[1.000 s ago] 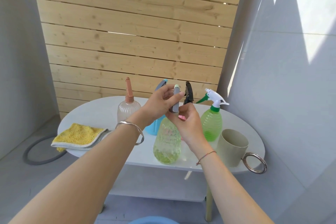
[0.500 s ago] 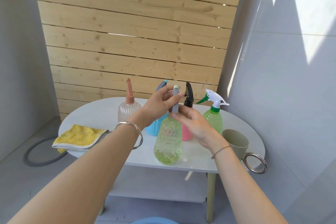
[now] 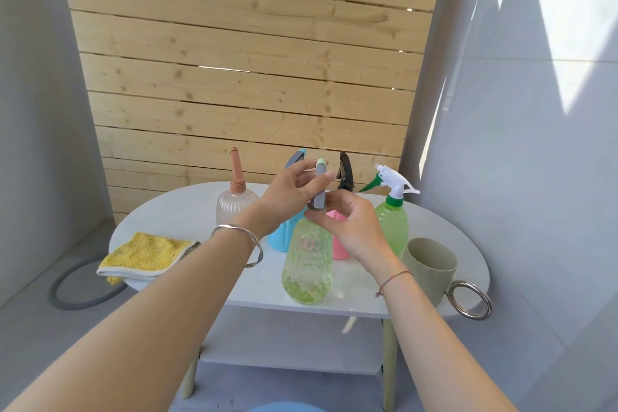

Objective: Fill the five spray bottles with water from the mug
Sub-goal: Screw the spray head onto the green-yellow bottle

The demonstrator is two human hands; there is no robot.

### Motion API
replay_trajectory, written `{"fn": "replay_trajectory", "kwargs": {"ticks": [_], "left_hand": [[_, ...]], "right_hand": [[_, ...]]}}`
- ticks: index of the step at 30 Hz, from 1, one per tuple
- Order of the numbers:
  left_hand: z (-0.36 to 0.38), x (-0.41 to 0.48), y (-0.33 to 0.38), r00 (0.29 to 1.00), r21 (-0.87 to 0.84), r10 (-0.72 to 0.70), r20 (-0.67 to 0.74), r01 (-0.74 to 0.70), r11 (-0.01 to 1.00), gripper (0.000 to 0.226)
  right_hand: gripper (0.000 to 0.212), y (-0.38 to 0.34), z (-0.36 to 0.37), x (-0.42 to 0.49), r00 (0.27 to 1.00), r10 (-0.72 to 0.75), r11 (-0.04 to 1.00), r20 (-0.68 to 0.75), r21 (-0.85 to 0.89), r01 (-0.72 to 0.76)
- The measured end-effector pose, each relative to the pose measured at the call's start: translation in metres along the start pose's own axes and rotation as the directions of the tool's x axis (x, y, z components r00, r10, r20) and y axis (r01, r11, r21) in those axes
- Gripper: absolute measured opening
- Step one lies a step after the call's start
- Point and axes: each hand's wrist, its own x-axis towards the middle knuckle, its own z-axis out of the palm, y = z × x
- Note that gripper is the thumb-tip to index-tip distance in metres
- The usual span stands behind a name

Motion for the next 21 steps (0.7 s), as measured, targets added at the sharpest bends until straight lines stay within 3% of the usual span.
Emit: {"fn": "replay_trajectory", "kwargs": {"ticks": [3,5,8,10,13,15,19,21], "left_hand": [[-0.003,-0.012,-0.010,0.999,-0.031,-0.041,0.006,0.041,0.999,0.058],[-0.008,-0.026,-0.027,0.995,-0.089,-0.098,0.016,0.099,0.991,0.081],[-0.013,-0.052,-0.061,0.982,-0.042,-0.142,0.122,0.148,0.988,0.080],[-0.010,-0.061,-0.081,0.973,0.048,-0.139,0.182,0.133,0.990,0.084],[-0.004,-0.062,-0.097,0.990,0.130,-0.106,0.087,0.094,0.987,0.070],[-0.001,-0.062,-0.101,0.997,0.134,-0.071,0.034,0.066,0.989,0.067],[0.003,-0.062,-0.106,0.999,0.129,-0.047,0.004,0.047,0.991,0.067],[0.002,-0.061,-0.107,0.999,0.125,-0.049,-0.006,0.049,0.991,0.066]], "right_hand": [[0.037,0.000,0.004,0.000,0.999,0.045,0.998,-0.003,-0.034,-0.045],[0.039,-0.002,-0.002,-0.001,0.981,0.113,0.991,0.157,0.053,-0.122],[0.033,-0.003,-0.009,-0.003,0.951,0.133,0.961,0.280,0.199,-0.193],[0.029,-0.002,-0.007,-0.003,0.976,0.114,0.976,0.184,0.162,-0.145],[0.030,0.000,0.005,-0.001,0.997,0.073,0.997,-0.012,0.002,-0.073],[0.039,0.001,0.008,0.000,0.993,0.091,0.995,-0.070,-0.030,-0.094],[0.029,-0.003,-0.003,-0.001,0.951,0.195,0.948,0.239,0.202,-0.245],[0.025,-0.003,-0.005,-0.002,0.949,0.178,0.930,0.260,0.270,-0.248]]}}
